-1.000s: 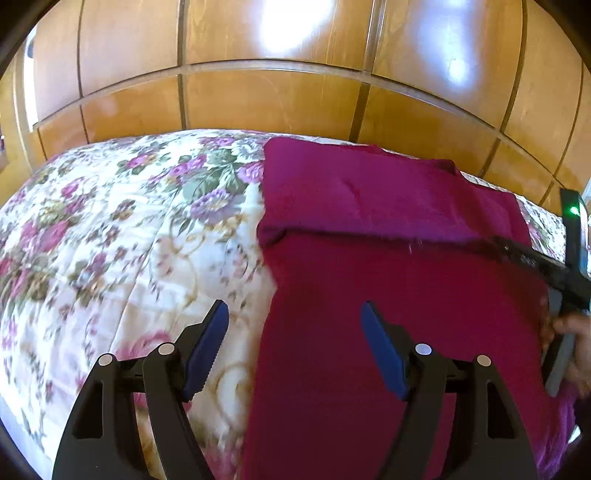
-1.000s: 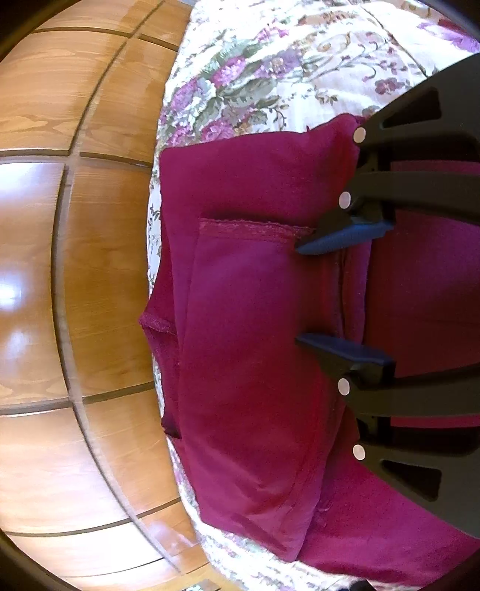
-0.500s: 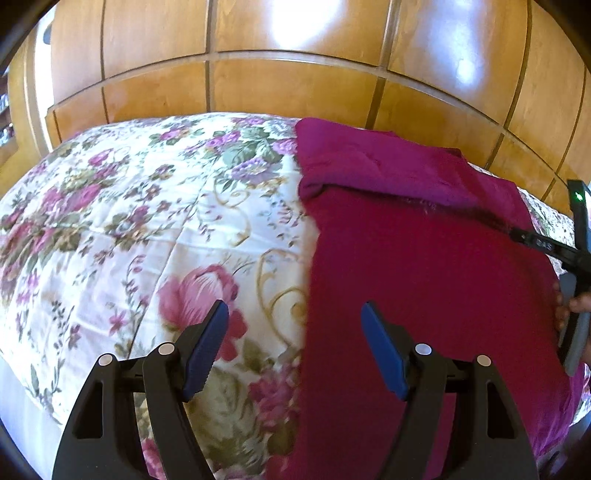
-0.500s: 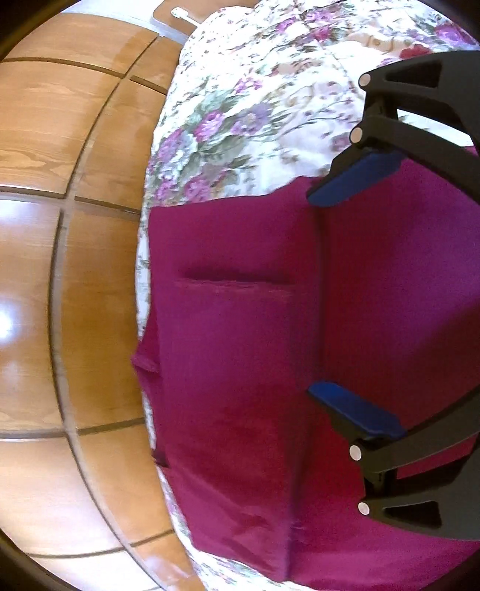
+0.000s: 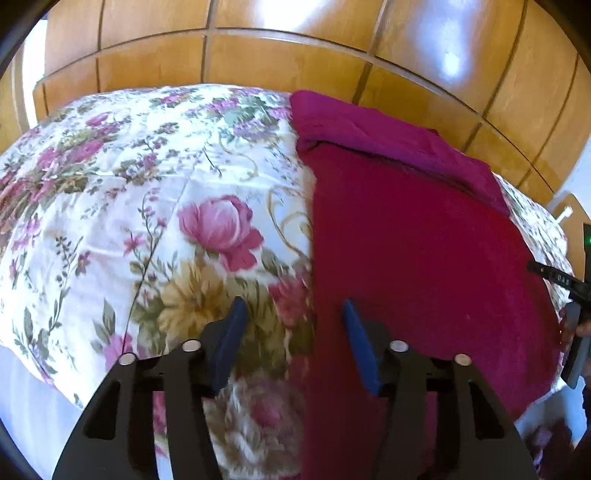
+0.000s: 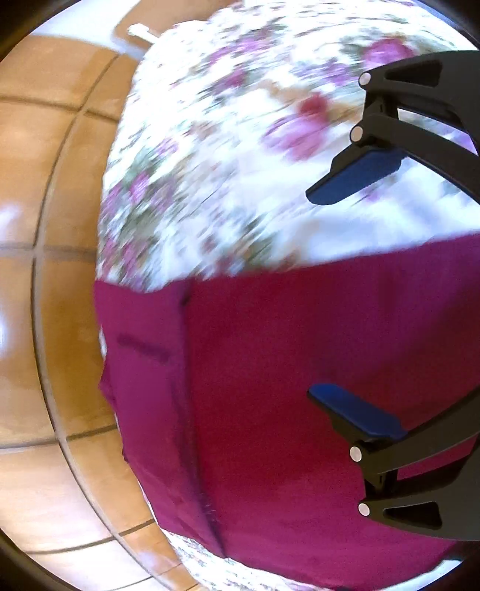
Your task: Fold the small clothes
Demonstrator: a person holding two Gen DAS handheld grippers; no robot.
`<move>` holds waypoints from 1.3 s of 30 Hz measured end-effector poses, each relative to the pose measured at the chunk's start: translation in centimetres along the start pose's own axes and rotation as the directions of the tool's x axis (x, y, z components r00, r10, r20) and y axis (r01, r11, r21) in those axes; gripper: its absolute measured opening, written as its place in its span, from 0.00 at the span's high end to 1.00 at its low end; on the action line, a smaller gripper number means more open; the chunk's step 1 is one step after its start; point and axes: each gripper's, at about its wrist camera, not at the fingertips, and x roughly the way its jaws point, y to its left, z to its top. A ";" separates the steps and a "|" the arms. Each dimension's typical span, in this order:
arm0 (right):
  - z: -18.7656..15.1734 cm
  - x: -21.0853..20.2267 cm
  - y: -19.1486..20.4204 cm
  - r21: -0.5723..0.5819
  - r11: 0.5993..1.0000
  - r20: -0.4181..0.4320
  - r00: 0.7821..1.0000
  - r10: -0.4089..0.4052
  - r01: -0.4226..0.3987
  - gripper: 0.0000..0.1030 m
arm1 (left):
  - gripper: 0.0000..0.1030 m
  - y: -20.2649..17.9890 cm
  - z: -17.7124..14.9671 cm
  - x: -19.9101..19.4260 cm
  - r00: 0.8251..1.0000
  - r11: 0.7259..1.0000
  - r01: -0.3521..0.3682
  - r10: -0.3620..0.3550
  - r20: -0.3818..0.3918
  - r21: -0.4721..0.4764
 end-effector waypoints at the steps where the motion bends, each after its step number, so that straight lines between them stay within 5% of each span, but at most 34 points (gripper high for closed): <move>1: -1.2 -0.6 -1.1 0.026 0.999 -0.019 1.000 0.019 -0.019 0.06 | 0.54 -0.1 -0.2 -0.3 1.000 1.000 0.004 -0.004 -0.004 0.012; 7: -7.1 -4.2 -2.6 0.065 0.983 -0.110 0.978 0.175 -0.169 0.21 | 0.59 -1.4 -3.4 -1.9 0.990 0.986 0.108 -0.095 -0.108 0.123; 10: -9.5 -5.5 -2.0 0.064 0.976 -0.155 0.964 0.214 -0.206 0.44 | 0.68 -2.5 -5.1 -1.9 0.977 0.973 0.164 -0.138 -0.162 0.160; 11: -9.9 -5.8 -1.7 0.057 0.975 -0.162 0.962 0.220 -0.213 0.56 | 0.80 -3.2 -5.6 -1.8 0.976 0.966 0.168 -0.135 -0.172 0.199; 12: -10.1 -5.8 -1.6 0.054 0.973 -0.170 0.958 0.231 -0.224 0.73 | 0.85 -3.5 -5.7 -1.7 0.977 0.963 0.159 -0.122 -0.174 0.216; 14: -9.7 -6.0 -1.1 0.057 0.966 -0.183 0.949 0.259 -0.252 0.91 | 0.91 -3.5 -5.1 -2.1 0.973 0.961 0.186 -0.152 -0.172 0.204; 18: -7.0 -7.5 -0.4 0.090 0.936 -0.101 0.932 0.348 -0.340 0.91 | 0.92 -2.4 -2.4 -4.1 0.946 0.945 0.314 -0.303 -0.117 0.087; 23: -2.3 -7.3 0.4 0.117 0.898 0.002 0.904 0.427 -0.424 0.91 | 0.92 -2.6 2.8 -4.2 0.921 0.920 0.390 -0.390 -0.018 0.020; 27: 1.1 -4.8 0.8 0.123 0.904 0.018 0.912 0.411 -0.410 0.91 | 0.92 -3.2 7.0 -1.8 0.922 0.922 0.387 -0.387 0.016 0.005; 32: 4.5 -0.7 0.3 0.146 0.919 0.002 0.929 0.371 -0.368 0.89 | 0.92 -2.6 11.7 2.7 0.946 0.941 0.324 -0.324 0.012 -0.094; 34: 5.5 0.1 0.3 0.149 0.918 0.005 0.929 0.370 -0.366 0.78 | 0.87 -2.0 13.2 3.9 0.946 0.936 0.323 -0.324 0.011 -0.141; 36: 5.9 0.2 0.1 0.154 0.908 0.021 0.920 0.391 -0.389 0.46 | 0.56 -0.7 14.3 4.6 0.939 0.913 0.338 -0.345 0.013 -0.226; 39: 6.2 -0.6 -0.3 0.167 0.881 0.054 0.897 0.439 -0.442 0.24 | 0.35 1.9 14.6 3.6 0.940 0.893 0.341 -0.323 0.110 -0.295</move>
